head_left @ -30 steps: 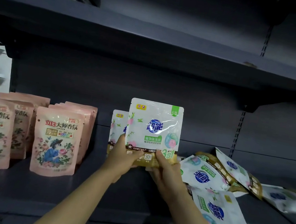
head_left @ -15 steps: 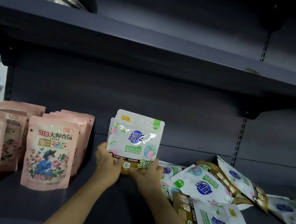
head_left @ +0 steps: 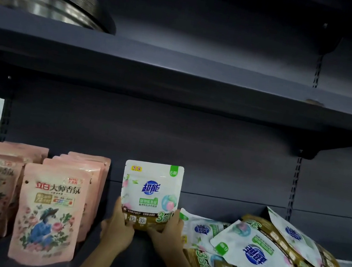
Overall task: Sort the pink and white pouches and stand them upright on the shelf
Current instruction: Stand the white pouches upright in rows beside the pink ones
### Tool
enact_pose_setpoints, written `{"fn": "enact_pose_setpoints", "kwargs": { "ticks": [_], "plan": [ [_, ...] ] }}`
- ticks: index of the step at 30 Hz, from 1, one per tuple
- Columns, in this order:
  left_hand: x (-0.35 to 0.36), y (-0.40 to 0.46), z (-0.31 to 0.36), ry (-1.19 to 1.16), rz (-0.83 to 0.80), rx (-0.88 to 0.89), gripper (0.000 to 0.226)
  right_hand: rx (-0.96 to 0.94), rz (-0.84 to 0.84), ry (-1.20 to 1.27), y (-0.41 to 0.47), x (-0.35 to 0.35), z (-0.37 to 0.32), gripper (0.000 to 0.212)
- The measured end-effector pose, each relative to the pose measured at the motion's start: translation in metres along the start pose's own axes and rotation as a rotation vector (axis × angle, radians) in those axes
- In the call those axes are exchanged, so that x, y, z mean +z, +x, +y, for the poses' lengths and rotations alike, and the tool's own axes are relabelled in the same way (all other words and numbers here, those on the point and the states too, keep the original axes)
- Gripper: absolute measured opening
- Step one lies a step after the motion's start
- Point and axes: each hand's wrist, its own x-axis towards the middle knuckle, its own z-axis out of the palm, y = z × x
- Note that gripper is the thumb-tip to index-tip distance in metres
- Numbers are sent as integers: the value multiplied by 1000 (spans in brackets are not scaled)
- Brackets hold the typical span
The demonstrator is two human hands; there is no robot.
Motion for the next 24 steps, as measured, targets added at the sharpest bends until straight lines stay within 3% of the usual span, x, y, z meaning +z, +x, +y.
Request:
{"fn": "enact_pose_setpoints", "kwargs": {
  "ticks": [11, 24],
  "plan": [
    [1, -1, 1, 156, -49, 17, 75, 76, 75, 1, 9, 5, 13, 81],
    [-1, 3, -4, 109, -97, 11, 73, 75, 109, 29, 18, 11, 23, 68]
  ]
}}
